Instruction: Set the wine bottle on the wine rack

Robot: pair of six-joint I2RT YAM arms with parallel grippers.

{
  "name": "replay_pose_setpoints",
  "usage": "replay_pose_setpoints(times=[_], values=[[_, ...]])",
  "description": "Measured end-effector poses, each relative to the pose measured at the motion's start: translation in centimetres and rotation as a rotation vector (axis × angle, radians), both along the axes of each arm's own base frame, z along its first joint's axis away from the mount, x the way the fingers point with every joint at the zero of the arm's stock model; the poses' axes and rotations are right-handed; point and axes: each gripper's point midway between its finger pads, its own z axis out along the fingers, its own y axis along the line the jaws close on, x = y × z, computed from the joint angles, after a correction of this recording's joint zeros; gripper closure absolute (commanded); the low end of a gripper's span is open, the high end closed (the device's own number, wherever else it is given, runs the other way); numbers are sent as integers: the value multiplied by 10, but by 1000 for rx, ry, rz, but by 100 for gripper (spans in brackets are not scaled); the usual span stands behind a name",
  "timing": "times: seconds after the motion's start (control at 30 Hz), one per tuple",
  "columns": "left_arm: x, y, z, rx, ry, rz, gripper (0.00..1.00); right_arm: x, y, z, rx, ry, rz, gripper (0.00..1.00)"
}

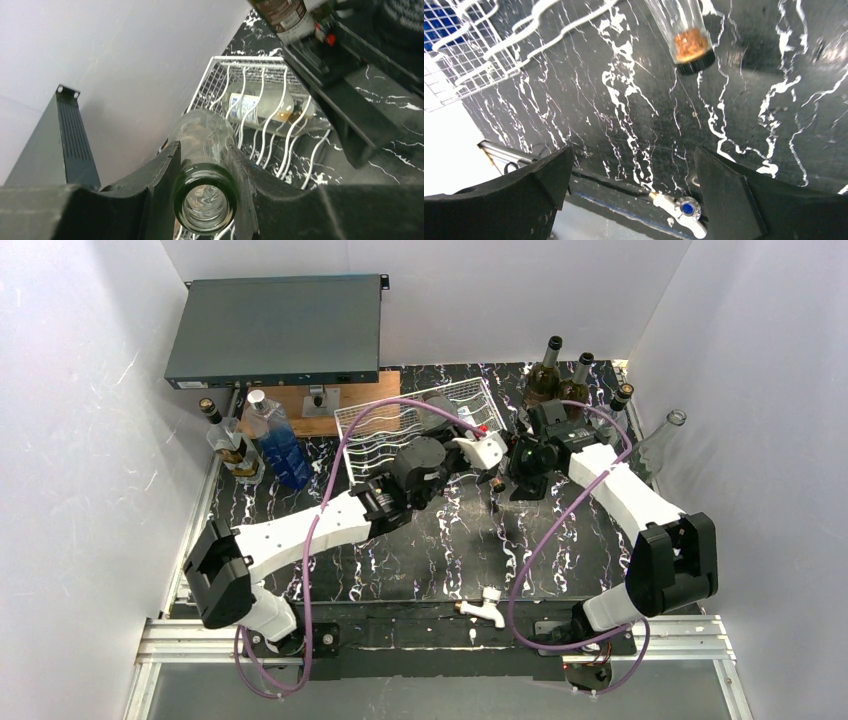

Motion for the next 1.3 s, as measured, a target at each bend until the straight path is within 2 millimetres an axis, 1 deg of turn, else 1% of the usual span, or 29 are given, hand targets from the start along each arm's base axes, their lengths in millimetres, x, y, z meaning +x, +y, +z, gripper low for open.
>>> replay_pose_setpoints(times=[0.07, 0.17, 0.23, 0.3, 0.53, 0.73, 0.87, 1.0, 1.1, 1.23, 1.3], values=[[-8, 6, -5, -10, 10, 30, 100, 8, -3, 10, -25, -47, 15, 0], [-18, 14, -14, -19, 24, 82, 100, 24, -3, 31, -36, -137, 43, 0], [-24, 18, -22, -28, 34, 126, 100, 31, -1, 44, -33, -185, 62, 0], [-30, 22, -29, -35, 45, 166, 100, 34, 2, 50, -20, -213, 84, 0], [-44, 39, -57, -101, 101, 322, 100, 27, 15, 52, 60, -210, 147, 0], [-46, 44, -78, -180, 155, 422, 100, 18, 30, 36, 170, -146, 128, 0], [-46, 46, -98, -216, 190, 482, 100, 22, 34, 37, 202, -142, 88, 0], [-45, 44, -121, -245, 218, 533, 100, 30, 40, 40, 251, -159, 43, 0], [-45, 41, -135, -257, 235, 554, 100, 28, 42, 34, 279, -142, 14, 0], [-47, 27, -167, -244, 294, 537, 100, 27, 43, 27, 294, -127, -2, 0], [-51, 12, -180, -233, 331, 500, 100, 27, 43, 27, 295, -131, -1, 0]])
